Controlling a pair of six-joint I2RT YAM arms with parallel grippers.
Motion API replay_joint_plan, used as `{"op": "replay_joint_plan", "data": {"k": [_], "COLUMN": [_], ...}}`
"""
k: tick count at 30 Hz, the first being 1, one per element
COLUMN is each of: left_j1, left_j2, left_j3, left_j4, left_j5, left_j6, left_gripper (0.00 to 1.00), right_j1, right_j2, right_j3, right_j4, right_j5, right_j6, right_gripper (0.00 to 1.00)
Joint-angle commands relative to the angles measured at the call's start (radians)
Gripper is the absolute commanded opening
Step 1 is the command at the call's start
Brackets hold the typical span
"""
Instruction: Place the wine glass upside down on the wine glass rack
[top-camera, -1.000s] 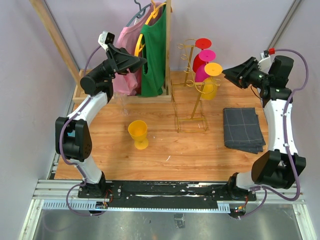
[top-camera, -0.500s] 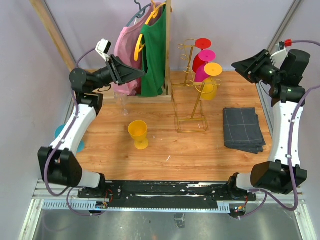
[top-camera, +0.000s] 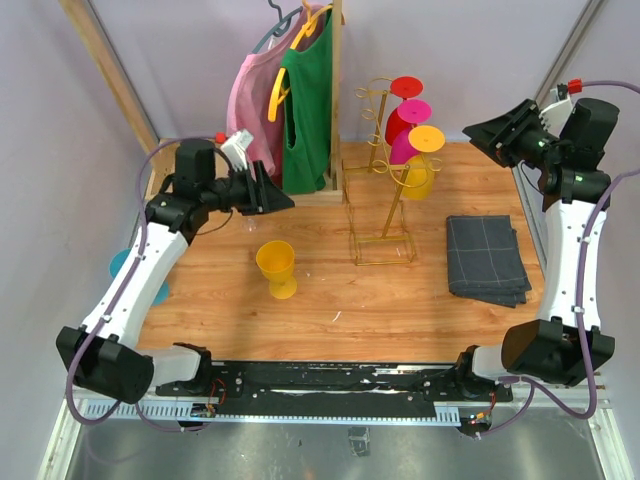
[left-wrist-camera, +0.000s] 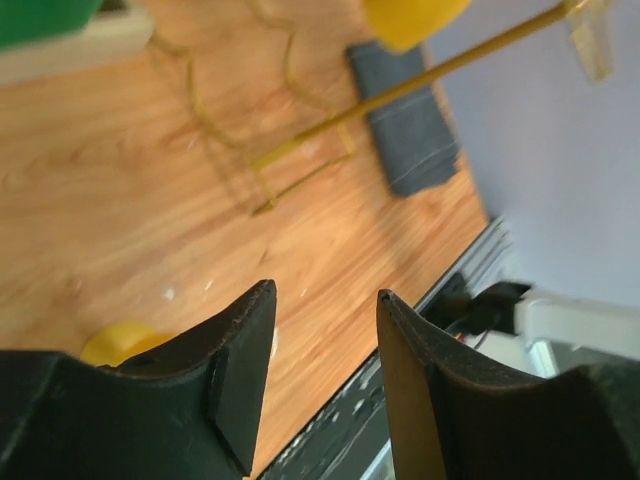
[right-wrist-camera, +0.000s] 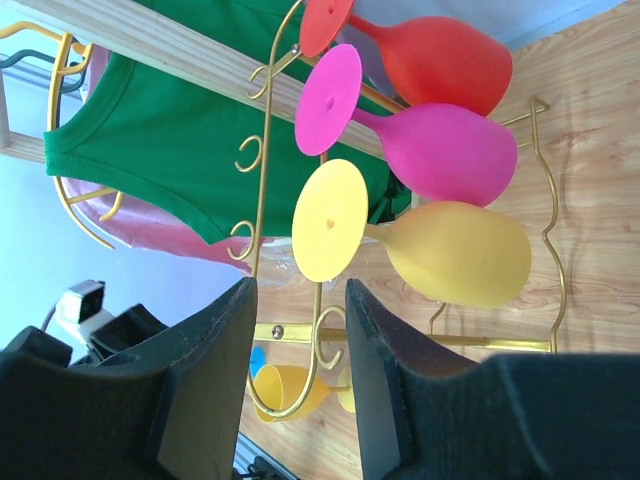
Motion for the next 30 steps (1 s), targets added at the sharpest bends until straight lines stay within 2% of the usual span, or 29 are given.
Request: {"op": "replay_joint_plan", "data": {"k": [1, 8, 18, 30], "left_j1": [-0.084, -0.213, -0.401, -0.433], "left_j2": [-0.024, -0.025, -0.023, 0.047], "left_j3": [0.021, -0.034, -0.066, -0.065], "left_j4": [-0.301, -0.386, -0.455, -0.451], "left_j5": [-0.226, -0.410, -0.561, -0.662], "left_j6": [0.195, 0.191, 0.120, 0.135], "left_gripper": [0.50, 0.49, 0.49, 0.49], "right_j1": [-0.013, -0.015, -0.012, -0.012], "right_j2": [-0.020, -0.035, -0.031, -0.051], "right_j3": [-0.016, -0.038, -0.055, -0.089], "right_j4": [0.022, 0.025, 0.039, 0.056], "right_j5": [-0.005, -0.005, -0.010, -0.017], "right_j6": [-0.005, -0.007, 0.002, 0.010], "right_gripper": [0.42, 0.42, 0.42, 0.42]}}
